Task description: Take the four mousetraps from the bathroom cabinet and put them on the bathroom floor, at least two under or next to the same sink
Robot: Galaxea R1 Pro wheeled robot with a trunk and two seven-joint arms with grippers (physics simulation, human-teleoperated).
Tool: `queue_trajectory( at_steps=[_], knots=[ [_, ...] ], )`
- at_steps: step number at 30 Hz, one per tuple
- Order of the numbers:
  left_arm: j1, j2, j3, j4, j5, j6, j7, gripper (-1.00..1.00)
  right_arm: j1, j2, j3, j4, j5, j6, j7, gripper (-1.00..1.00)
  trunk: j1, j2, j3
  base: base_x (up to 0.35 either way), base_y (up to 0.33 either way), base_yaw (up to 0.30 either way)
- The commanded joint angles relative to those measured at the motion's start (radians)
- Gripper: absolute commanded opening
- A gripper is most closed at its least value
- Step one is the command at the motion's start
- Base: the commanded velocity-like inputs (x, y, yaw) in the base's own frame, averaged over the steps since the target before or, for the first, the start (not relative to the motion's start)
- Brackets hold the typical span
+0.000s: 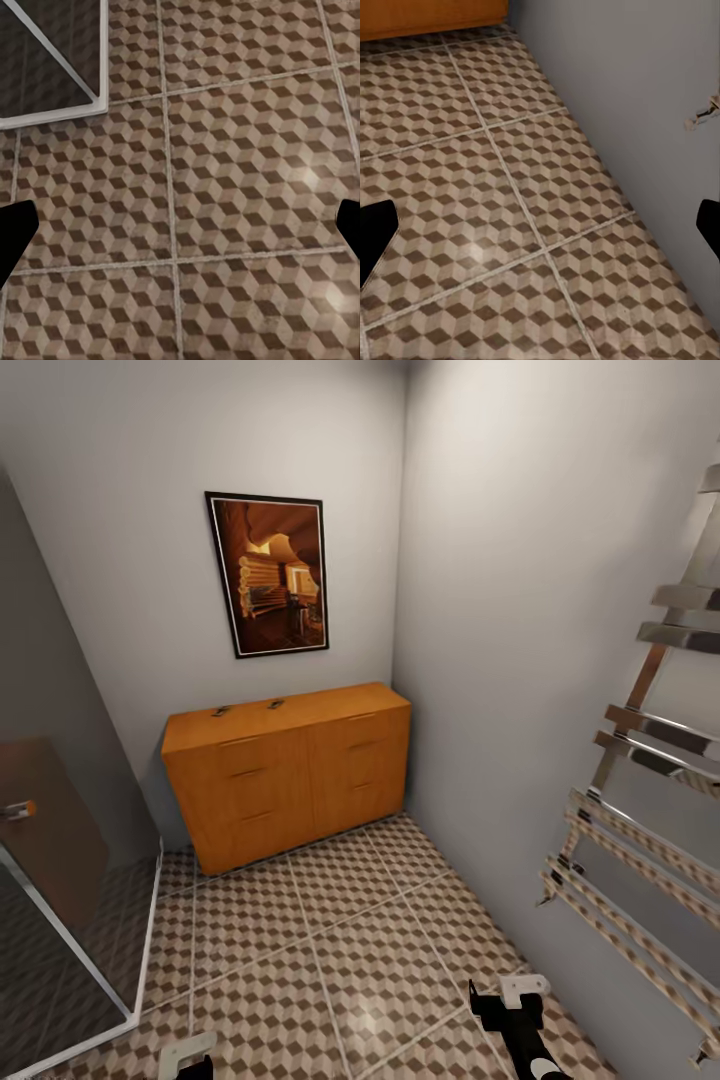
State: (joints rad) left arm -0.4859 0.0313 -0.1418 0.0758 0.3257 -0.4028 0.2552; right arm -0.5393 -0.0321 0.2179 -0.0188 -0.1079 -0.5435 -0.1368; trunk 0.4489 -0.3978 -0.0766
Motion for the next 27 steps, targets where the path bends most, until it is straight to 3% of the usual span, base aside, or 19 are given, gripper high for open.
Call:
queue_trajectory(
  at_steps=[1, 27],
  knots=[
    [-0.002, -0.001, -0.008, 0.004, 0.005, -0.005, 0.001, 1.00, -0.001, 0.000, 0.009, 0.000, -0.010, -0.003, -0.001, 1.00, 0.001, -0.002, -0.002, 0.242, 0.000, 0.225],
    [-0.002, -0.001, -0.009, 0.004, 0.006, -0.005, 0.002, 1.00, -0.001, 0.000, 0.009, 0.000, -0.010, -0.004, -0.002, 1.00, 0.001, -0.002, -0.002, 0.188, -0.001, 0.226]
  ],
)
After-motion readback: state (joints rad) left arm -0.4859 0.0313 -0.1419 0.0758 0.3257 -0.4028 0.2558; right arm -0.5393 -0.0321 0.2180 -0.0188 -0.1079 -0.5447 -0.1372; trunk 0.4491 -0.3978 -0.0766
